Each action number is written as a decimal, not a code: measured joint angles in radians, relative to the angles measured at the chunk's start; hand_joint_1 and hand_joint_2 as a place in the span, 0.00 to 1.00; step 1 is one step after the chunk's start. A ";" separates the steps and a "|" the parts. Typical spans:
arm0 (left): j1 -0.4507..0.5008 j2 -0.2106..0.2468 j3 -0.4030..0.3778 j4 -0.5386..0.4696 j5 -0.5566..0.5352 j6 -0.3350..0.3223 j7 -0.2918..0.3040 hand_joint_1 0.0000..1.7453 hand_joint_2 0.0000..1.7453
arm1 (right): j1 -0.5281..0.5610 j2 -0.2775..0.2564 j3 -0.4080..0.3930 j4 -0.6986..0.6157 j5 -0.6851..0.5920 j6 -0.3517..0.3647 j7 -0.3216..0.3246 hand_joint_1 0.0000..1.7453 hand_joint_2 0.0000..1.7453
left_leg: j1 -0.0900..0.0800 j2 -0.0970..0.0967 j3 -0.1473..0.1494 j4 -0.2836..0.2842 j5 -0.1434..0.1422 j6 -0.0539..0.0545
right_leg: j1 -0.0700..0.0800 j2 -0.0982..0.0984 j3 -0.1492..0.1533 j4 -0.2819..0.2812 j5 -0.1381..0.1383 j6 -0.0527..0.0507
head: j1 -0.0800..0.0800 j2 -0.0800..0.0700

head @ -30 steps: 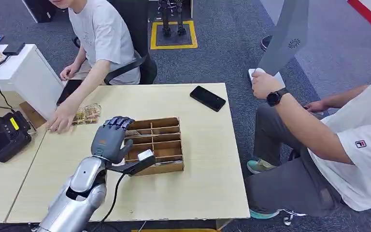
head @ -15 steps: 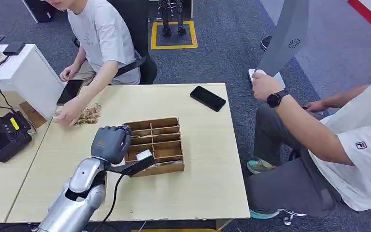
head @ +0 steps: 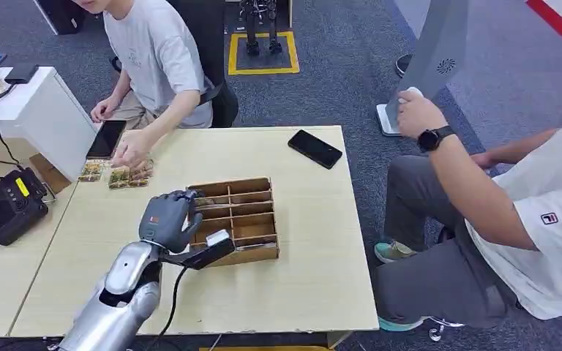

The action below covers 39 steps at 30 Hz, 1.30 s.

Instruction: Pass the card to the sensor for recognition and then transmit it.

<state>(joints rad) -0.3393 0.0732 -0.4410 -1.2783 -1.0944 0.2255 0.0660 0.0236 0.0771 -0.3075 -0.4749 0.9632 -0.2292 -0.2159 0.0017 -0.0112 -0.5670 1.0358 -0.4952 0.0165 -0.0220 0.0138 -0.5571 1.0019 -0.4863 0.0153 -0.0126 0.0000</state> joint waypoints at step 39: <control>0.002 0.002 -0.010 -0.139 0.016 -0.029 -0.034 0.00 1.00 | 0.024 -0.010 0.041 -0.011 -0.049 -0.002 0.011 0.00 1.00 | 0.000 0.000 0.000 0.000 0.000 0.000 | 0.000 0.000 0.000 0.000 0.000 0.000 | 0.000 0.000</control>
<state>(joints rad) -0.3378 0.0748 -0.4509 -1.4172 -1.0784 0.1961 0.0321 0.0479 0.0671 -0.2663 -0.4860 0.9140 -0.2316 -0.2052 0.0017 -0.0111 -0.5670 1.0359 -0.4952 0.0165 -0.0220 0.0139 -0.5574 1.0019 -0.4863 0.0153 -0.0126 0.0000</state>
